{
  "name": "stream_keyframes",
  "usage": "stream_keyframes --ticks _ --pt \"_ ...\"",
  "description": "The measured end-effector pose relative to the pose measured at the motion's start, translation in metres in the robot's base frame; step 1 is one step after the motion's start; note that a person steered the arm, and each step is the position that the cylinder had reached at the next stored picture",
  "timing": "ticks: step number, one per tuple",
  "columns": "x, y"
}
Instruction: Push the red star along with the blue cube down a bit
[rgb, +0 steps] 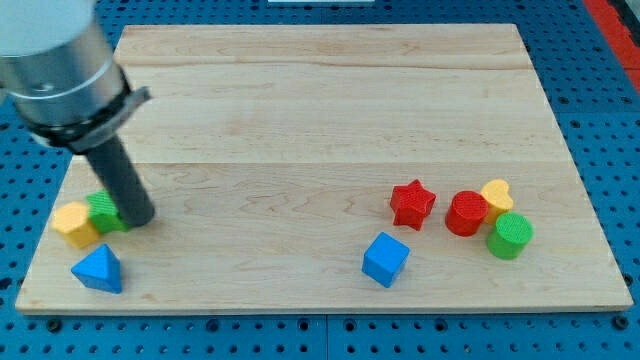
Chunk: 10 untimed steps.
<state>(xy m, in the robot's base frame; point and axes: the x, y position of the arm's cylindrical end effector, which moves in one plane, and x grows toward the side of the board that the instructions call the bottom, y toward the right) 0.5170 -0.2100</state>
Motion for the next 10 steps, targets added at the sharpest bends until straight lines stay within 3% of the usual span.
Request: stream_keyframes --ticks 1,3,4,5,8,10 --pt "0.000 0.013" --pt "-0.009 0.178" --pt "-0.008 0.232" --pt "0.002 0.224" --pt "-0.046 0.245" --pt "-0.054 0.322"
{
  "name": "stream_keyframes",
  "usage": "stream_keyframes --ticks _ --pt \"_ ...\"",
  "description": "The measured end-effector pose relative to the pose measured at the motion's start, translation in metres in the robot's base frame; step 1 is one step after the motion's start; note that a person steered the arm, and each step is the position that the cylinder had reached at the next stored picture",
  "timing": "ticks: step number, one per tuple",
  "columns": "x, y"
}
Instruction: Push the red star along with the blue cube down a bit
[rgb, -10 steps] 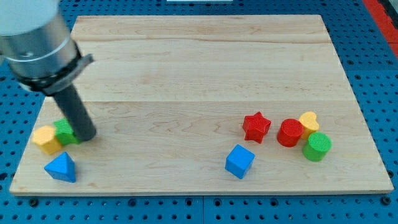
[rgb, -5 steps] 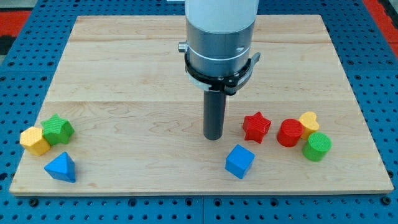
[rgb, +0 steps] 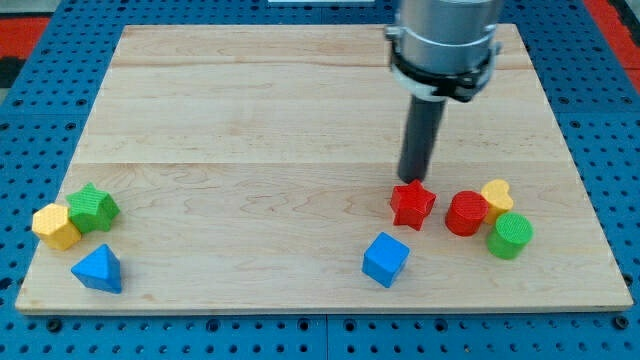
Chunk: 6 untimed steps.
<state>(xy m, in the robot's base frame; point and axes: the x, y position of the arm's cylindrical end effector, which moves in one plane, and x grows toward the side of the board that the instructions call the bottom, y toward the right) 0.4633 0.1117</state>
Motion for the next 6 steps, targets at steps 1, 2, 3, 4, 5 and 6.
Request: stream_keyframes --ticks 1,2,3,4,5,6 --pt "0.003 0.013" --pt "0.030 -0.009" --pt "0.054 -0.029" --pt "0.078 -0.031" --pt "0.101 -0.010" --pt "0.118 0.020"
